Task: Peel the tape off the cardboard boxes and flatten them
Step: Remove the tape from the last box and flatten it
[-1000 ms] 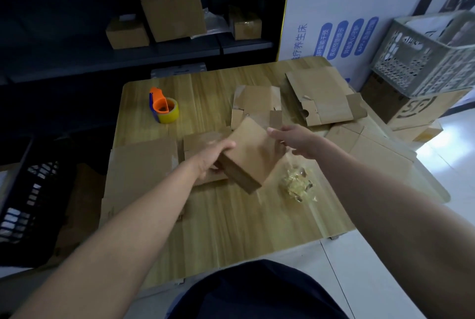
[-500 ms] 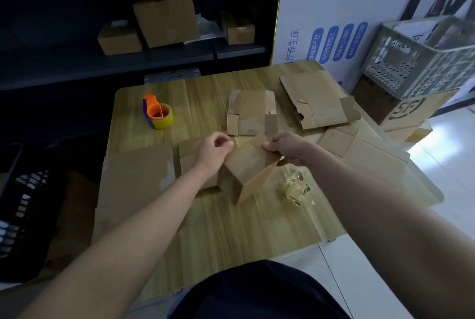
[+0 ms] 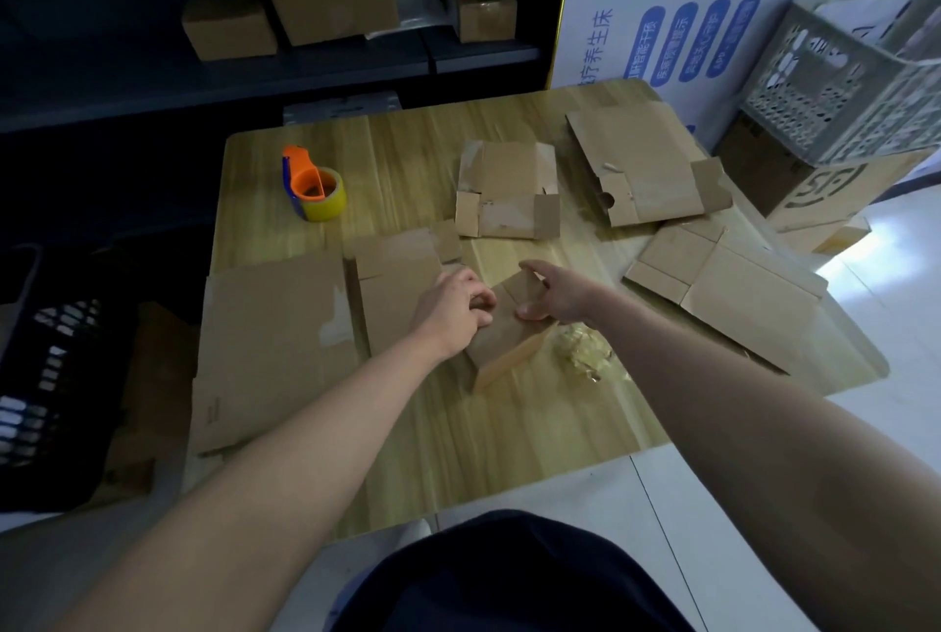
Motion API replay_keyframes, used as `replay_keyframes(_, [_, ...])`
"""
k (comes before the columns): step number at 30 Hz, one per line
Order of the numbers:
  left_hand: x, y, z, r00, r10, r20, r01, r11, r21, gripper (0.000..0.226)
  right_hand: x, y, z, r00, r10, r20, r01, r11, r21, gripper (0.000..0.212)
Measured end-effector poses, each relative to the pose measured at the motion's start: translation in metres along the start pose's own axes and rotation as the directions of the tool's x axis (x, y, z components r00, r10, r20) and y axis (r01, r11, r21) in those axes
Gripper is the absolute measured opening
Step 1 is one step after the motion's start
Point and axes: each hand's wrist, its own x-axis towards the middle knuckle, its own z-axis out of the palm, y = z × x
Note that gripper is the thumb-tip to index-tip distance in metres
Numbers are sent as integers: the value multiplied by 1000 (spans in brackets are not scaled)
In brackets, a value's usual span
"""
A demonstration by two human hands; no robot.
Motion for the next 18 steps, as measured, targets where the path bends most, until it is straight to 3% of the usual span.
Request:
replay_keyframes(7, [-10,0,9,997,69,-33,-68,997,23,7,2,-1,4,998,4,-69,-8,998,-66,82])
replay_keyframes(11, [-12,-4,12,995,80,-65,-77,996,41,25,0,-1,6,996,3,-87,-10,996,-85,81])
replay_keyframes(18, [-12,-1,13,994,73,-85,-72,997,11,9,-6,-1,8,995,-4,-98,-8,993,-116,81])
